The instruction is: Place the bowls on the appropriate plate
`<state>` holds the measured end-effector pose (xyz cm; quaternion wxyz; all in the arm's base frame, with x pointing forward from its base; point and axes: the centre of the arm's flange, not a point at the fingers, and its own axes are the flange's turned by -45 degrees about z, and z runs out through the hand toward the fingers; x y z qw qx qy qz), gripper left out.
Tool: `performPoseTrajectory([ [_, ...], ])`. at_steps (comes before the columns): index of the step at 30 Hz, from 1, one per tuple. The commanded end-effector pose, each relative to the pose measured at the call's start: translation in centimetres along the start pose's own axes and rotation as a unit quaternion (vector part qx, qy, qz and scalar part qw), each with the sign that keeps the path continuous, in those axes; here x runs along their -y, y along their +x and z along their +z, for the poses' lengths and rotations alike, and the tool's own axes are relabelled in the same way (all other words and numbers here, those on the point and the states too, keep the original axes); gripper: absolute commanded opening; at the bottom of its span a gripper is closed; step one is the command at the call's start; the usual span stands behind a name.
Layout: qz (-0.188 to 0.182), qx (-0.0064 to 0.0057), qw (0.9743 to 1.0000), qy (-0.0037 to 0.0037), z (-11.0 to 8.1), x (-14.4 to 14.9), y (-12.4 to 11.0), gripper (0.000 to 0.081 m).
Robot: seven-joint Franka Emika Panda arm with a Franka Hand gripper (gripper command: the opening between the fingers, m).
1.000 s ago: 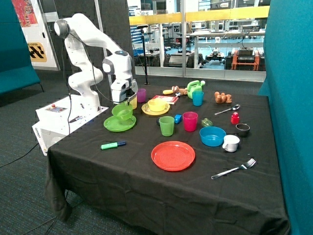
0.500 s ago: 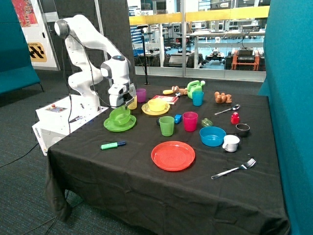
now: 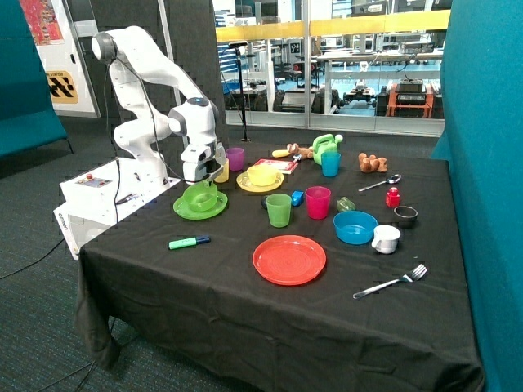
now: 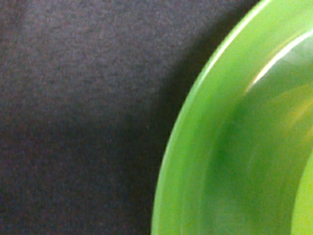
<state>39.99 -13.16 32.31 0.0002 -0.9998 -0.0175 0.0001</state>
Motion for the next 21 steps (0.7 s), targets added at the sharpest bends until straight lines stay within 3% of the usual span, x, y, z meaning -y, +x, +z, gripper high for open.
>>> performPoseTrajectory([
  [1, -0.008, -0.0001, 1.0, -0.00022, 0.38, 0.18, -0.11, 0.0576],
  [6, -0.008, -0.0001, 1.0, -0.00022, 0.42, 0.08, -0.24, 0.0617],
  [21, -0.007, -0.0001, 1.0, -0.00022, 0.38, -0.37, -0.39, 0.064],
])
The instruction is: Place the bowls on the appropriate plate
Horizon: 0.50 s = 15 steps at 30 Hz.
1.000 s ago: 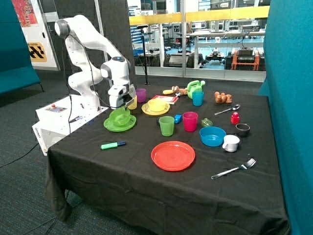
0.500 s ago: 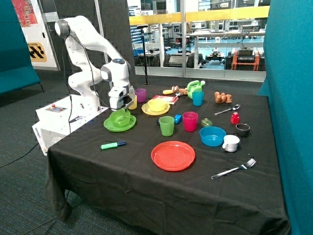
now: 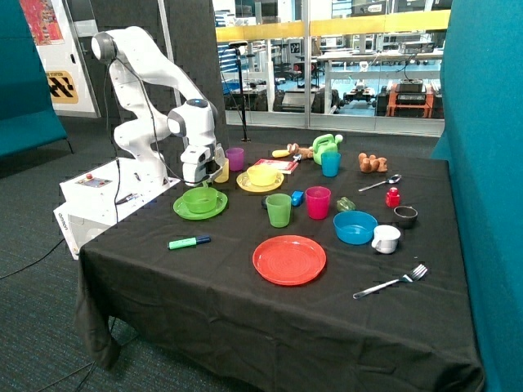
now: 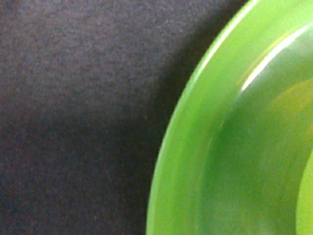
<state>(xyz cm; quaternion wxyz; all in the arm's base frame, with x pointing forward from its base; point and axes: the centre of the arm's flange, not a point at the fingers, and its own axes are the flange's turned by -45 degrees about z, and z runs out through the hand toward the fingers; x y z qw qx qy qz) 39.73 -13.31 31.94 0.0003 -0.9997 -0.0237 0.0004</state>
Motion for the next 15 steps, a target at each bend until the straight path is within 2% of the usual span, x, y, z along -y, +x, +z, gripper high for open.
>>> performPoseTrajectory([
  [1, -0.001, -0.0004, 1.0, -0.00034, 0.0, -0.2, -0.1, 0.0639],
  [15, -0.006, -0.0004, 1.0, -0.00034, -1.4, -0.3, 0.6, 0.0648],
])
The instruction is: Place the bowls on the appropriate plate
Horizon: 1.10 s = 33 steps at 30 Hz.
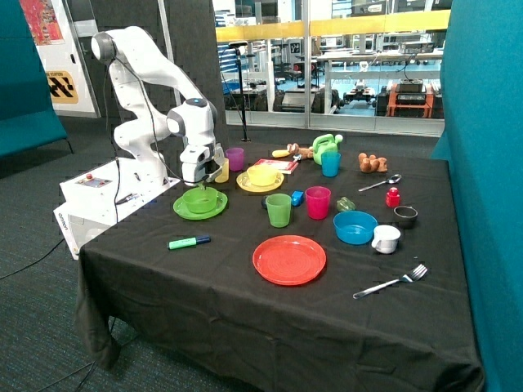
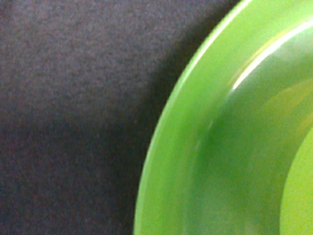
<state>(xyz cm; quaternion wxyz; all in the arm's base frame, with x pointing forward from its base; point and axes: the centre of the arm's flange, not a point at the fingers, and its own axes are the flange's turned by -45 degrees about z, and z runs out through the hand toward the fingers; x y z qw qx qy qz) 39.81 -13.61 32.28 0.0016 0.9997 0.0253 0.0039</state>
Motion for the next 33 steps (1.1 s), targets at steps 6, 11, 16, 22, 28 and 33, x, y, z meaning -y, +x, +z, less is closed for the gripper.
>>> performPoseTrajectory([
  [6, -0.02, 0.0039, 0.9998, 0.00177, -2.4, 1.0, 1.3, 0.0637],
  [11, -0.029, 0.0038, 0.9996, 0.0018, -2.9, 1.6, 1.5, 0.0625],
  [16, -0.032, 0.0038, 0.9995, 0.00181, -3.2, 1.9, 1.4, 0.0615],
  [22, -0.035, 0.0038, 0.9994, 0.00182, -3.8, 2.2, 1.3, 0.0604],
  [28, -0.038, 0.0038, 0.9993, 0.00183, -4.5, 2.3, 1.3, 0.0593],
  [33, -0.036, 0.0038, 0.9994, 0.00183, -4.8, 2.0, 1.4, 0.0589],
])
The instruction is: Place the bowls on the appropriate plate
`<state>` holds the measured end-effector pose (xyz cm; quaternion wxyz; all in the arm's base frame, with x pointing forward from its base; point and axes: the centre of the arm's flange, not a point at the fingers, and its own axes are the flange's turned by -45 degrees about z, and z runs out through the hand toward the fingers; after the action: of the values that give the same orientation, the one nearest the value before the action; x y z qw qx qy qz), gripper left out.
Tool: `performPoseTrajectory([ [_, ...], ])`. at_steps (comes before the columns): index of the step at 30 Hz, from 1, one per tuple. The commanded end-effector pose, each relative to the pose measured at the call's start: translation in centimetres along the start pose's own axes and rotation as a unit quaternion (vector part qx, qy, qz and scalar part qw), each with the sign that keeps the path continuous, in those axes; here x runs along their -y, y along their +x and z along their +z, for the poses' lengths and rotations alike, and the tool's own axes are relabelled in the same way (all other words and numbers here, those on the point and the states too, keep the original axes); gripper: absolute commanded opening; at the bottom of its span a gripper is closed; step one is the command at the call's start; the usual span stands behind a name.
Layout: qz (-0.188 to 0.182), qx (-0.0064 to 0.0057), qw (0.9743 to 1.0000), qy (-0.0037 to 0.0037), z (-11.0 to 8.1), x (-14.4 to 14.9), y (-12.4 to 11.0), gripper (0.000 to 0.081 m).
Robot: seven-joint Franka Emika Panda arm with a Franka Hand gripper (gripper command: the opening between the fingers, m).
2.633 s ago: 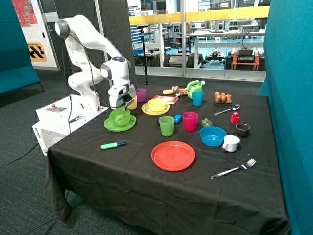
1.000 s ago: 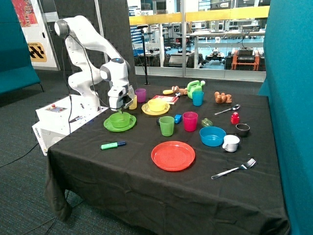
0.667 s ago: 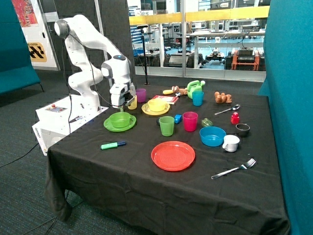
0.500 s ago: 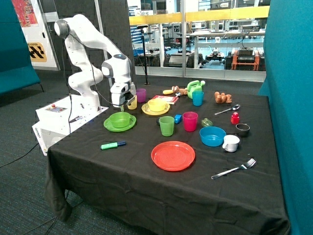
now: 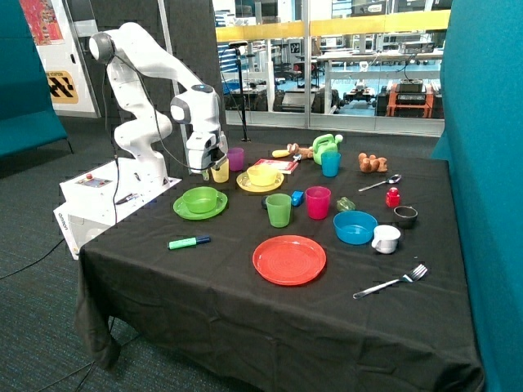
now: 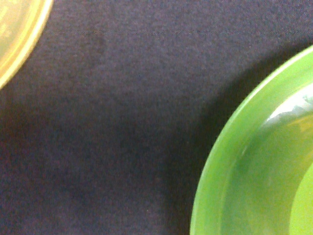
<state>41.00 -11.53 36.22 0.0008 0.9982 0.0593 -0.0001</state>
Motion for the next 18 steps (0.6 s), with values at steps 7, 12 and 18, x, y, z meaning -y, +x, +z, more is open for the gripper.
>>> performPoseTrajectory([
  [7, 0.005, -0.0002, 1.0, 0.00079, -1.5, -0.5, 0.6, 0.0578],
  [12, -0.006, -0.0002, 1.0, 0.00079, -2.0, 0.0, 1.5, 0.0577],
  [18, -0.018, -0.0002, 0.9998, 0.00079, -2.6, 1.1, 2.7, 0.0573],
])
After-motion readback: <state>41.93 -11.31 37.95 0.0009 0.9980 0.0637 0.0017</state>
